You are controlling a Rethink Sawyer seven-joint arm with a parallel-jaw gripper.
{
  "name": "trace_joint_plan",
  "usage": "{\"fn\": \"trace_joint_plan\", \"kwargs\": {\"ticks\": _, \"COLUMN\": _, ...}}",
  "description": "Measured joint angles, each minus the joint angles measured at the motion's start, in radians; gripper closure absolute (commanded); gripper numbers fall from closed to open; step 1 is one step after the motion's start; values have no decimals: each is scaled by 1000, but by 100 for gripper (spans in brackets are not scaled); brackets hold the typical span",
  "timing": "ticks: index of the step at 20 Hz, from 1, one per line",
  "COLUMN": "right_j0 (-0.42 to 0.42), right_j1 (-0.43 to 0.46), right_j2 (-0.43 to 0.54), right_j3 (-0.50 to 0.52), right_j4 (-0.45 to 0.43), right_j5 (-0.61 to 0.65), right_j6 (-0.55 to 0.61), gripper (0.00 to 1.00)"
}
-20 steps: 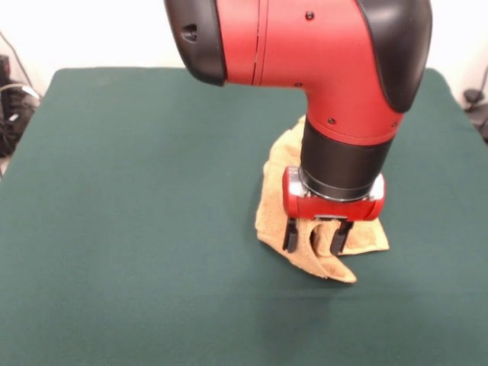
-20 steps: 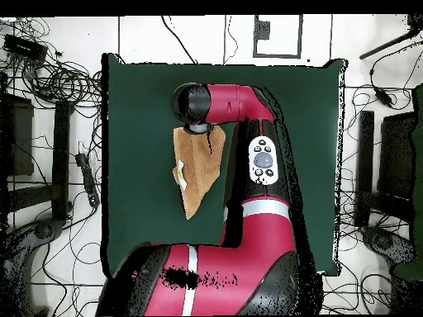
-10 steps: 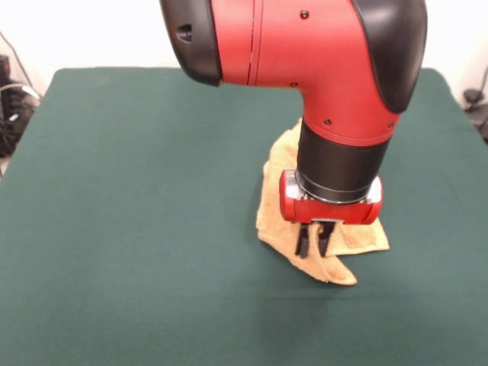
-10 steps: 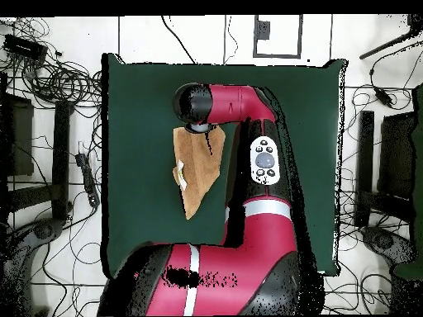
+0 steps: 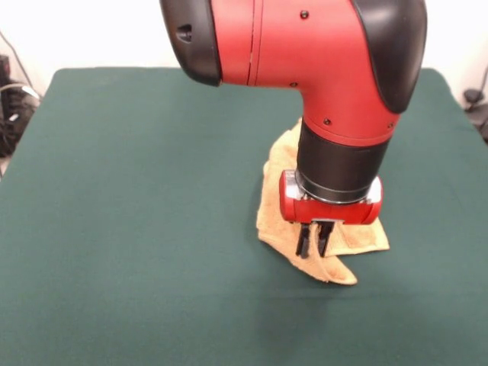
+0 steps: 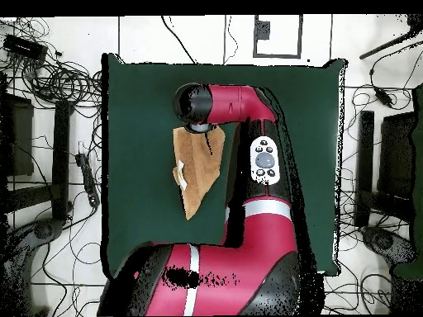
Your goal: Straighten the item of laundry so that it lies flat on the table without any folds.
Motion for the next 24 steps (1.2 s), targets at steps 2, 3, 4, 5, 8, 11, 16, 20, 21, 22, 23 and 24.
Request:
{"fn": "trace_joint_plan", "kwargs": {"ticks": 2, "right_j0": 0, "right_j1": 0, "right_j2": 0, "right_j3": 0, "right_j4": 0, "right_j5": 0, "right_j6": 0, "gripper": 100}}
{"fn": "trace_joint_plan", "kwargs": {"ticks": 3, "right_j0": 0, "right_j1": 0, "right_j2": 0, "right_j3": 0, "right_j4": -1, "right_j5": 0, "right_j6": 0, "gripper": 100}}
{"fn": "trace_joint_plan", "kwargs": {"ticks": 4, "right_j0": 0, "right_j1": 0, "right_j2": 0, "right_j3": 0, "right_j4": -1, "right_j5": 0, "right_j6": 0, "gripper": 100}}
{"fn": "trace_joint_plan", "kwargs": {"ticks": 5, "right_j0": 0, "right_j1": 0, "right_j2": 0, "right_j3": 0, "right_j4": -1, "right_j5": 0, "right_j6": 0, "gripper": 100}}
{"fn": "trace_joint_plan", "kwargs": {"ticks": 8, "right_j0": 0, "right_j1": 1, "right_j2": 0, "right_j3": 0, "right_j4": -2, "right_j5": -2, "right_j6": 0, "gripper": 100}}
{"fn": "trace_joint_plan", "kwargs": {"ticks": 11, "right_j0": 0, "right_j1": 1, "right_j2": 0, "right_j3": 0, "right_j4": -6, "right_j5": -8, "right_j6": 0, "gripper": 100}}
{"fn": "trace_joint_plan", "kwargs": {"ticks": 16, "right_j0": 0, "right_j1": -1, "right_j2": -11, "right_j3": 0, "right_j4": -29, "right_j5": -35, "right_j6": 0, "gripper": 100}}
{"fn": "trace_joint_plan", "kwargs": {"ticks": 20, "right_j0": -2, "right_j1": -10, "right_j2": -23, "right_j3": 0, "right_j4": -55, "right_j5": -42, "right_j6": 0, "gripper": 100}}
{"fn": "trace_joint_plan", "kwargs": {"ticks": 21, "right_j0": -4, "right_j1": -13, "right_j2": -25, "right_j3": 0, "right_j4": -61, "right_j5": -42, "right_j6": 0, "gripper": 100}}
{"fn": "trace_joint_plan", "kwargs": {"ticks": 22, "right_j0": -5, "right_j1": -15, "right_j2": -25, "right_j3": 0, "right_j4": -64, "right_j5": -42, "right_j6": 0, "gripper": 100}}
{"fn": "trace_joint_plan", "kwargs": {"ticks": 23, "right_j0": -8, "right_j1": -20, "right_j2": -25, "right_j3": 0, "right_j4": -71, "right_j5": -42, "right_j6": 0, "gripper": 100}}
{"fn": "trace_joint_plan", "kwargs": {"ticks": 24, "right_j0": -11, "right_j1": -24, "right_j2": -25, "right_j3": 0, "right_j4": -76, "right_j5": -42, "right_j6": 0, "gripper": 100}}
